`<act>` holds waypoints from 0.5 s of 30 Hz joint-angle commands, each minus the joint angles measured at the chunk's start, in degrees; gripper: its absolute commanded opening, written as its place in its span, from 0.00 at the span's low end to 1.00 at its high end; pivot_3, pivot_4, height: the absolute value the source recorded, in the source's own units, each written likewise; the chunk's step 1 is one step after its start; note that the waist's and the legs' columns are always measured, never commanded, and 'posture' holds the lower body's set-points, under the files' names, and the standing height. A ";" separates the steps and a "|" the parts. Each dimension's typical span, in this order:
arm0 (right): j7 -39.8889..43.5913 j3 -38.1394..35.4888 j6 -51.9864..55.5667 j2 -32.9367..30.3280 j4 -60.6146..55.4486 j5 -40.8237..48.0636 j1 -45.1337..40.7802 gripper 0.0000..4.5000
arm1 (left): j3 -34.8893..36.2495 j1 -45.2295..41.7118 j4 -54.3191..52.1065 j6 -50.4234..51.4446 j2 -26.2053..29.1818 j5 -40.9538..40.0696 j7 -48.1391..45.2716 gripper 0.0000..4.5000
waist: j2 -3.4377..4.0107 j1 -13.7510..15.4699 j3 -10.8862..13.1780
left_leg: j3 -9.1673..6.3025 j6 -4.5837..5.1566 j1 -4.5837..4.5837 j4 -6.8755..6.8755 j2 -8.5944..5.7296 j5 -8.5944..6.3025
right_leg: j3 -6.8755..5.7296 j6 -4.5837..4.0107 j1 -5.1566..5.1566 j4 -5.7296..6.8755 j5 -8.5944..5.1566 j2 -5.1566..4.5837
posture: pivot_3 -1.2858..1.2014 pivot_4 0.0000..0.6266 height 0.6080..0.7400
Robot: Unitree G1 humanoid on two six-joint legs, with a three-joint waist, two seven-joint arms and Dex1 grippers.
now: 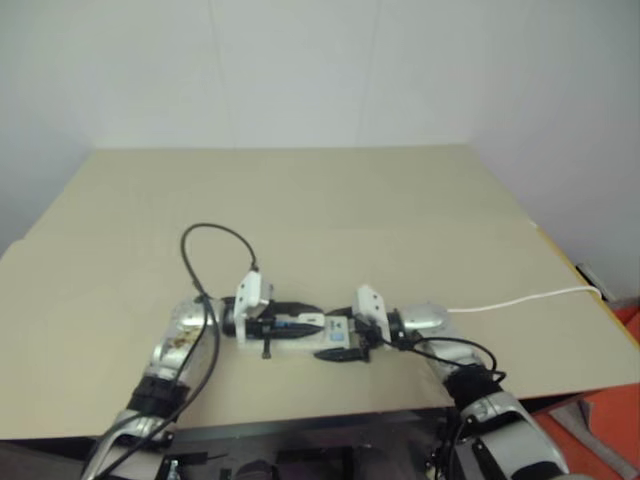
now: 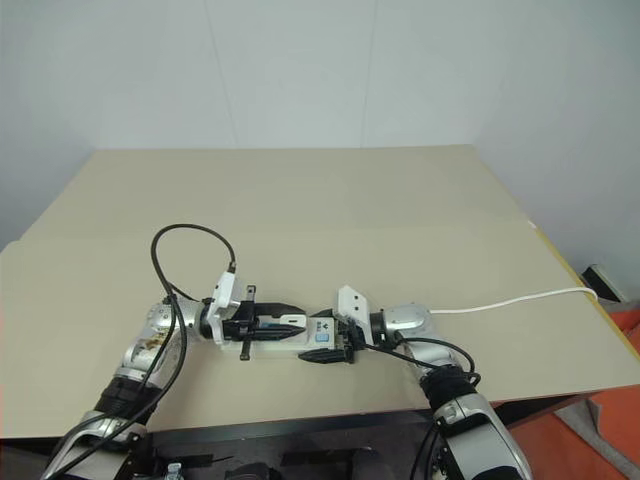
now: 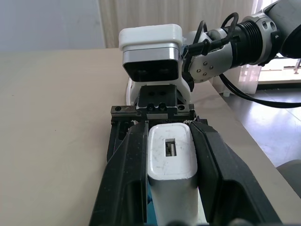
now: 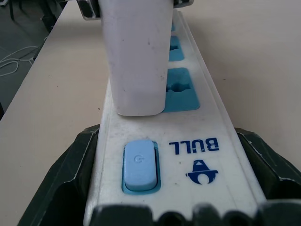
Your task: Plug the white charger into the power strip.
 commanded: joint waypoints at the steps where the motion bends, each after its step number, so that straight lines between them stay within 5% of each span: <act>1: 0.77 0.65 0.81 0.20 -0.81 -0.02 0.32 0.77 | -1.35 2.28 3.32 0.31 1.92 3.65 -0.12 0.24 | 0.01 -0.01 -0.01 | 0.00 0.01 0.08 -0.03 0.00 -0.01 | 0.00 0.00 0.10 -0.02 -0.01 0.00 | 0.52 0.24 1.00; 15: 0.42 0.43 0.88 0.41 -0.45 -0.16 0.04 0.77 | -4.56 2.22 2.20 -1.94 2.30 5.22 -0.91 0.24 | 0.04 0.00 -0.04 | -0.01 0.02 0.11 -0.07 0.00 -0.02 | 0.00 0.00 0.13 -0.04 -0.01 0.00 | 0.52 0.24 1.00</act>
